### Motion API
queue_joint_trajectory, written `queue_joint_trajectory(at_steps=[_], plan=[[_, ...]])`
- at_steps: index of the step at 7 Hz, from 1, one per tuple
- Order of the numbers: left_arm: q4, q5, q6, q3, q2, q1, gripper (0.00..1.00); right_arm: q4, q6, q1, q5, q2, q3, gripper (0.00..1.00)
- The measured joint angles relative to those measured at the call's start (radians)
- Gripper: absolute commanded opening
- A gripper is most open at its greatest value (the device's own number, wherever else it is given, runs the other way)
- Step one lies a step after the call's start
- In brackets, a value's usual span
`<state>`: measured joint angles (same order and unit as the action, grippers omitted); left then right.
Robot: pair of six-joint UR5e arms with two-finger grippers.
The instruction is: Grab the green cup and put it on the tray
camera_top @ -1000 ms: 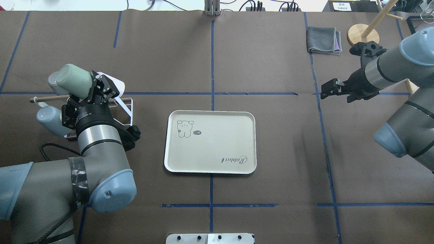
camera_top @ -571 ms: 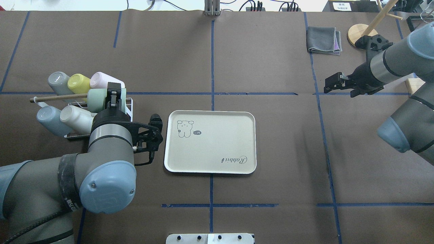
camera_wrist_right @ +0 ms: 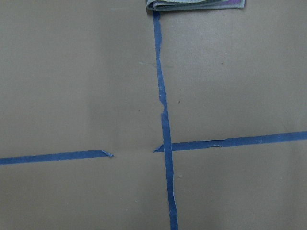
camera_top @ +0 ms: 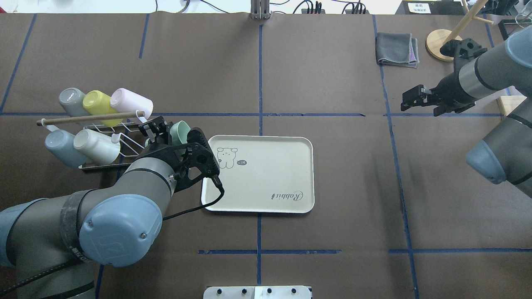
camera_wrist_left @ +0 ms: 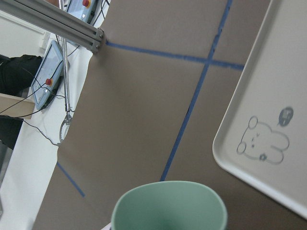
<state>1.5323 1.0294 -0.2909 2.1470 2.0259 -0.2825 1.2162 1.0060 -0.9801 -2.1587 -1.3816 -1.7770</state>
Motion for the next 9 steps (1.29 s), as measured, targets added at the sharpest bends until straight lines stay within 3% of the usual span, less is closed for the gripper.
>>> queue_joint_trajectory(at_steps=[4, 6, 9], plan=[[0.739, -0.006, -0.187, -0.257, -0.003, -0.002, 0.02, 0.002, -0.002, -0.006, 0.0, -0.003, 0.002, 1.0], [1.01, -0.07, -0.244, -0.383, 0.005, -0.003, 0.02, 0.004, -0.027, -0.013, -0.001, -0.022, 0.005, 1.0], [1.34, -0.115, -0.271, -0.61, 0.042, -0.005, 0.02, 0.077, -0.297, -0.102, -0.021, -0.077, 0.012, 1.0]])
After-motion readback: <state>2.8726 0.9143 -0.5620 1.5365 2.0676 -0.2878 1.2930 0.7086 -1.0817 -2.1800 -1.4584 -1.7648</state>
